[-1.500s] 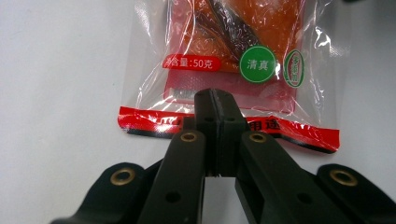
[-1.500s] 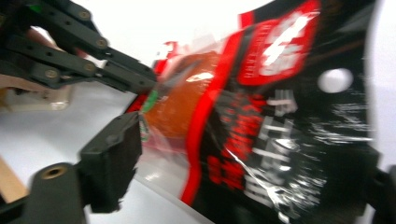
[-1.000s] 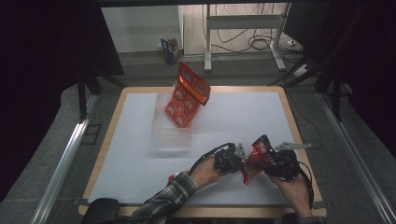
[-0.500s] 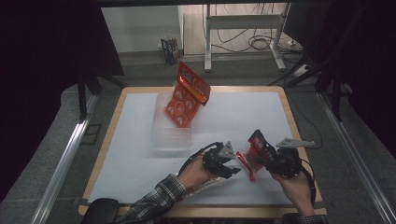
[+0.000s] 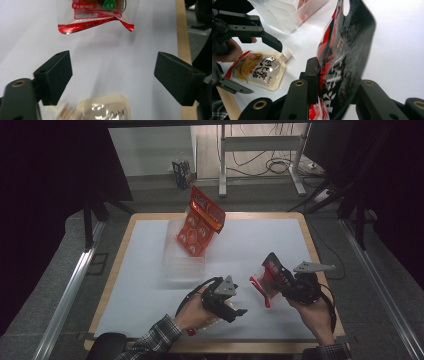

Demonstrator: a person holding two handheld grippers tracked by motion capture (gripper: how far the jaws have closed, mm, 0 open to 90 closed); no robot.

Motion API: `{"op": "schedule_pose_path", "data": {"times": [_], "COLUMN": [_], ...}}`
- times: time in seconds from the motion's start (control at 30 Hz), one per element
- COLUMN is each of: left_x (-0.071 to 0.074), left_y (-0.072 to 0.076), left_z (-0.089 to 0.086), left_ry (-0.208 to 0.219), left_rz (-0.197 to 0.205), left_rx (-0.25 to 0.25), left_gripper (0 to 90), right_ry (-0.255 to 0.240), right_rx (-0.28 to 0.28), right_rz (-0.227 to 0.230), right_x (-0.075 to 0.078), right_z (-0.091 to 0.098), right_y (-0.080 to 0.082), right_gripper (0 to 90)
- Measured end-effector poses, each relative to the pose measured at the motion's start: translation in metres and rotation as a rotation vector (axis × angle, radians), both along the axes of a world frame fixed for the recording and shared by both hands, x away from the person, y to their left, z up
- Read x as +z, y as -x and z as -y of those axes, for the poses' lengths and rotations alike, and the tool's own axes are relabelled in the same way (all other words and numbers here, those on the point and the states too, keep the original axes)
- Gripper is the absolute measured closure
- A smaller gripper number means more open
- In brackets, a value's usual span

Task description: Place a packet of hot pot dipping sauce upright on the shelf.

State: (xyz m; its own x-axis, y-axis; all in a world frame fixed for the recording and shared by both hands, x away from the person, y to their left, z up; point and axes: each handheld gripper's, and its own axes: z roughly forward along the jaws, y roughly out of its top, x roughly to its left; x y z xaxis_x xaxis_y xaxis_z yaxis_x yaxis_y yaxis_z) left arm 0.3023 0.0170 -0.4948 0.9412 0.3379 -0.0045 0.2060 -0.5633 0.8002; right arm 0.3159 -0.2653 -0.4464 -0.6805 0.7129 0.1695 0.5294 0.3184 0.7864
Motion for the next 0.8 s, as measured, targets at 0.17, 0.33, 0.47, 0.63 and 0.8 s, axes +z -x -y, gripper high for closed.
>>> {"op": "schedule_pose_path", "data": {"times": [0.17, 0.33, 0.47, 0.63, 0.8], "left_x": [0.001, 0.004, 0.004, 0.001, -0.001], "left_y": [0.005, 0.011, 0.018, 0.027, 0.035], "left_z": [-0.015, -0.031, -0.043, -0.059, -0.075], "left_ry": [0.028, 0.034, 0.044, 0.053, 0.069], "left_rz": [-0.020, -0.015, -0.013, -0.023, -0.009], "left_rx": [0.025, 0.049, 0.064, 0.079, 0.111], "left_gripper": [7.9, 4.9, 3.6, 2.4, 2.0], "right_ry": [0.001, 0.002, 0.001, -0.012, -0.002], "right_rx": [0.022, 0.046, 0.056, 0.069, 0.078], "right_rz": [0.005, 0.019, 0.034, 0.040, 0.034], "right_x": [0.004, 0.010, 0.016, 0.022, 0.024], "right_z": [-0.006, -0.011, -0.014, -0.018, -0.025], "right_y": [-0.005, -0.009, -0.014, -0.020, -0.026], "right_gripper": [70.5, 70.6, 70.5, 70.5, 70.6]}}
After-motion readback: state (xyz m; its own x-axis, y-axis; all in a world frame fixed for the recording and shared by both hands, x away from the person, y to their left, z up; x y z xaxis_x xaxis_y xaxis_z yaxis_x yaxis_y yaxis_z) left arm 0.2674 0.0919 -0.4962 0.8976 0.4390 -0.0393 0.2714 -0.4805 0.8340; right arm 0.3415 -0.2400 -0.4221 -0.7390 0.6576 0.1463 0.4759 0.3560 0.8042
